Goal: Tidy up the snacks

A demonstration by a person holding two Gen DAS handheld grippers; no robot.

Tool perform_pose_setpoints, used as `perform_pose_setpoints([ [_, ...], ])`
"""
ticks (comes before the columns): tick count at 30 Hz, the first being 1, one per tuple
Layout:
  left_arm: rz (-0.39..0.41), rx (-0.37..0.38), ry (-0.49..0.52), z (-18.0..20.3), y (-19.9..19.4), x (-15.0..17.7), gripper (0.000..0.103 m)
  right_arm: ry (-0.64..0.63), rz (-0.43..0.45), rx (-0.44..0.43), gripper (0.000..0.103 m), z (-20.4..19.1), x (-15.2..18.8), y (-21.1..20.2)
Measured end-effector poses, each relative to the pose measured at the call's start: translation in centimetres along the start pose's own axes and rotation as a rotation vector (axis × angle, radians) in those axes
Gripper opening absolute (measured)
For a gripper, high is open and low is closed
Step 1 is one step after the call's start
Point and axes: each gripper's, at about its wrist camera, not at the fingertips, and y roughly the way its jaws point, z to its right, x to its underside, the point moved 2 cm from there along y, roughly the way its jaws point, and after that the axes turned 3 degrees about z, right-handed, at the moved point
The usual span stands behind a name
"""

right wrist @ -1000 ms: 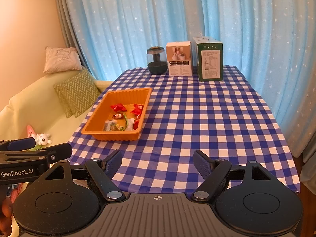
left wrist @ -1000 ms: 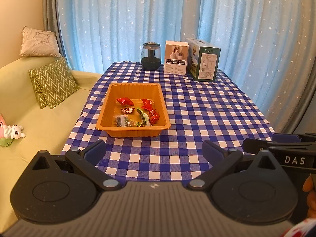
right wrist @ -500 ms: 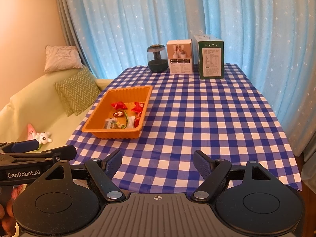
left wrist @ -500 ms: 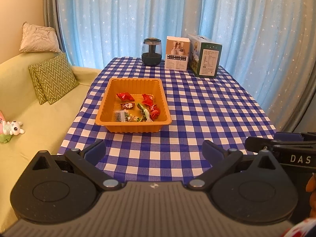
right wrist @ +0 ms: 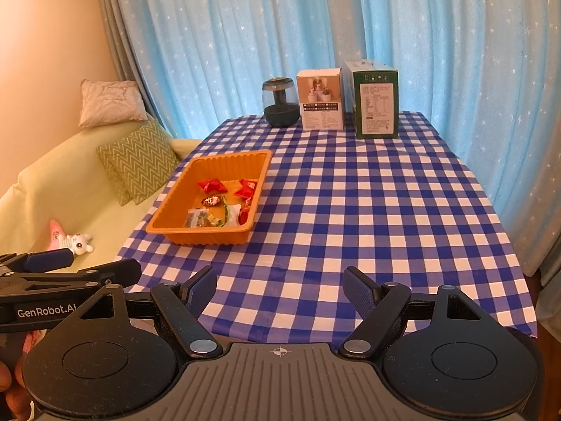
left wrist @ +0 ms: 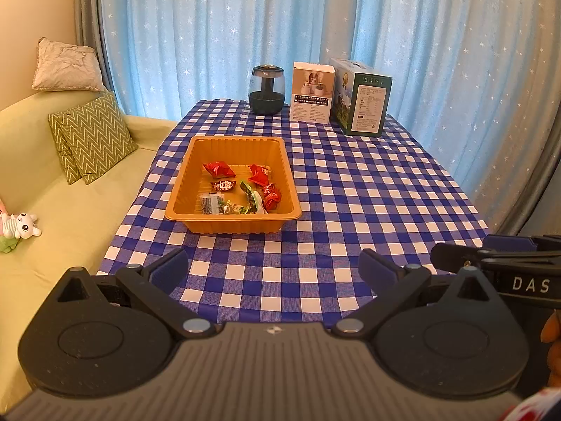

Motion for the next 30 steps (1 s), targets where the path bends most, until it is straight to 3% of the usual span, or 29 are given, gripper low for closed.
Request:
perform_pose_setpoints([
  [30, -0.003, 0.001, 0.001, 0.03, 0.15, -0.14, 0.103, 0.010, -0.003, 0.003, 0.079, 0.20, 0.22, 0.28],
])
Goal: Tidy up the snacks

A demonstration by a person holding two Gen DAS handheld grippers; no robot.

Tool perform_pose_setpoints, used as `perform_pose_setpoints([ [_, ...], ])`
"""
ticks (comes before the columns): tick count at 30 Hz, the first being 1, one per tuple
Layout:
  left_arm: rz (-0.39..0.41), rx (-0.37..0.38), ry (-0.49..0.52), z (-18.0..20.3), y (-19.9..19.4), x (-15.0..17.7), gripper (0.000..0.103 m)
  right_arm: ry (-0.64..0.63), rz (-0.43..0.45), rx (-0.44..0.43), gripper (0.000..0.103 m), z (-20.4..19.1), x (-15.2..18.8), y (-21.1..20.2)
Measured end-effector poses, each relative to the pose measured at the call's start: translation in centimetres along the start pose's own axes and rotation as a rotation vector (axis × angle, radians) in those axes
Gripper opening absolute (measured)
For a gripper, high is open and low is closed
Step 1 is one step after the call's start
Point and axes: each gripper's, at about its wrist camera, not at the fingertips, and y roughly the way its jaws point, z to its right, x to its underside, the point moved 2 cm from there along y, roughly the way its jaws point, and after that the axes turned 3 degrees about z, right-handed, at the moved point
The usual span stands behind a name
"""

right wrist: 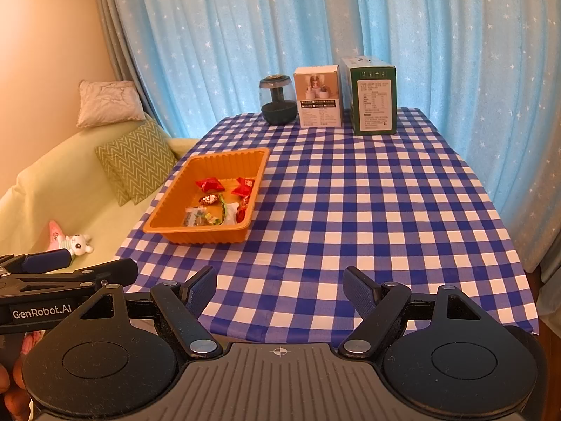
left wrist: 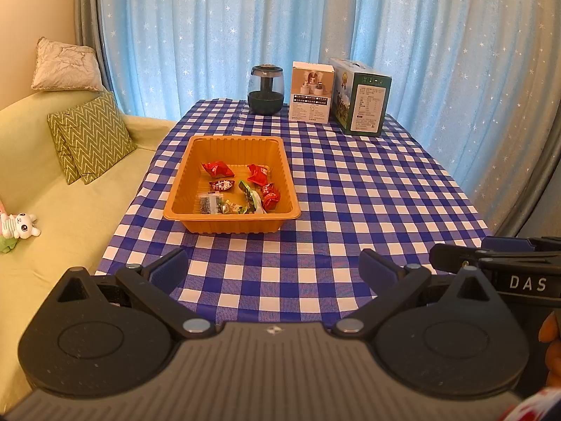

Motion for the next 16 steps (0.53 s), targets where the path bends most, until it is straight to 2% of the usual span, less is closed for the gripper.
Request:
perform_pose_setpoints([
  [16, 0.010, 0.000, -0.002, 0.09, 0.20, -0.41, 0.103, 0.003, -0.002, 0.000, 0.079, 0.11, 0.16, 0.16],
])
